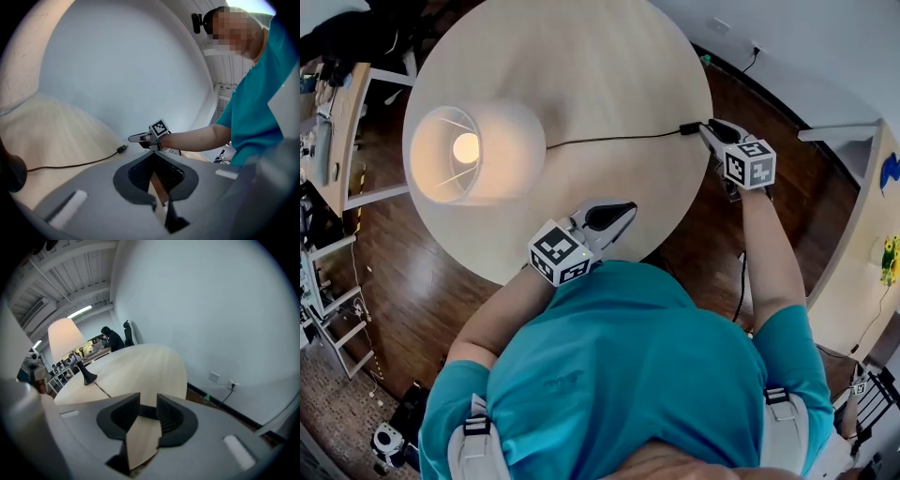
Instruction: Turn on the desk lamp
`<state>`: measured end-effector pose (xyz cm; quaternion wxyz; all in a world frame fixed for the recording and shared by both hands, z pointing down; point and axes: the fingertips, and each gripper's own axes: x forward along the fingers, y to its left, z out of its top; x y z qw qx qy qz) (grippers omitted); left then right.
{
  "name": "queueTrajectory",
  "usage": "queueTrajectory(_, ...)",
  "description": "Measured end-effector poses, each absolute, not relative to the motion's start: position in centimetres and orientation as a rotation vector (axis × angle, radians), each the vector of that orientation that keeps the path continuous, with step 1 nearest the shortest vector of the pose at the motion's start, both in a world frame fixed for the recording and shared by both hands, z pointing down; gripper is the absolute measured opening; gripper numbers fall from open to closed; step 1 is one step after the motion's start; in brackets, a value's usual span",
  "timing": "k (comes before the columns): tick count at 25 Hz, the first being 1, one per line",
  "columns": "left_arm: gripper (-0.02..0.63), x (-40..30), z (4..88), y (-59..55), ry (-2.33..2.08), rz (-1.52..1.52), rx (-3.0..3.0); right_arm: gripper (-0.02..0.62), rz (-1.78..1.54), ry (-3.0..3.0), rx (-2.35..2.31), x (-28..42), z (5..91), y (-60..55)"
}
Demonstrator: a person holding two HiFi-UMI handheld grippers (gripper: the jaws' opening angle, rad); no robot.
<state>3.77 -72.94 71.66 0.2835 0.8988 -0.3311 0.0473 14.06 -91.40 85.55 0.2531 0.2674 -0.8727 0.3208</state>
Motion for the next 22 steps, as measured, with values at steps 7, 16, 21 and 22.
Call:
queueTrajectory(7,0.029,7.6,67.6,-70.1,-0.957,0.087,2.454,0.099,0.820,-2.652,0.746,17.8,74.3,-85.9)
queueTrajectory(16,0.029,11.9,62.6,-64.9,-1.036,-0.003,2.524,0.061,0.706,-2.872,0.732,23.5,65.6,-77.0)
queueTrajectory(21,0.029,10.4,59.4,-60.9,-1.025,-0.067,2.589,0.049,0.669,-2.935,0.781,23.7,62.2,-70.5)
queueTrajectory(22,0.029,9.4,58.5,-59.8,-1.017,-0.081,2.607,0.048,0.660,-2.945,0.792,23.0,61.3,-68.7)
